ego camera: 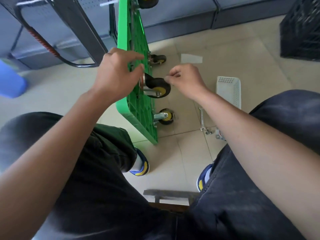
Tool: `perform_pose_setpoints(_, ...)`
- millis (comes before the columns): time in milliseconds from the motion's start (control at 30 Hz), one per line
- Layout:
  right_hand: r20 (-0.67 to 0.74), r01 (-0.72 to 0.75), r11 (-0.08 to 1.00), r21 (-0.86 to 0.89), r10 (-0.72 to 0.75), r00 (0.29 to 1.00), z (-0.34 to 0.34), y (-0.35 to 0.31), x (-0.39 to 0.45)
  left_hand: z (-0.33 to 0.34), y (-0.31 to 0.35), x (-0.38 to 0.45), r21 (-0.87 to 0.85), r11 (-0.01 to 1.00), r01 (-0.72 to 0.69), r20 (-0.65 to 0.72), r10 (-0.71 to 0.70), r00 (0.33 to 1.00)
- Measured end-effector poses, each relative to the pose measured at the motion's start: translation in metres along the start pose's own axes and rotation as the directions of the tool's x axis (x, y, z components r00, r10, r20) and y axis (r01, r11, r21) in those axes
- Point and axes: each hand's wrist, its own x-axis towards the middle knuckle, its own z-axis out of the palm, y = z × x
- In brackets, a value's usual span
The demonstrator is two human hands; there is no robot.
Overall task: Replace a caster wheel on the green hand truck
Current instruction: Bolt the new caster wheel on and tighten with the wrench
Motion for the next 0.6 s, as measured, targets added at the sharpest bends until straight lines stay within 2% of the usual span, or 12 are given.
perform_pose_setpoints(100,0.029,-0.008,1.0,0.0,0.008,1.0,0.013,-0.004,0.008,0.01,-0.017,0.009,0.049,0.997,0.055,0.012,-0.055,0.998)
perform_pose_setpoints(233,-0.082,-0.011,0.999,0.035,0.014,0.997,0.026,-0.005,0.016,0.021,-0.019,0.012,0.064,0.986,0.157,0.135,-0.164,0.977)
perform_pose_setpoints(333,-0.122,-0.023,0.994,0.103,0.035,0.992,0.035,-0.003,0.02,0.021,-0.016,0.018,0.041,0.982,0.185,0.137,-0.189,0.972)
perform_pose_setpoints(600,-0.051,-0.082,0.976,0.201,0.095,0.994,0.06,-0.006,0.025,0.03,-0.023,0.022,0.066,0.977,0.204,0.154,-0.212,0.965)
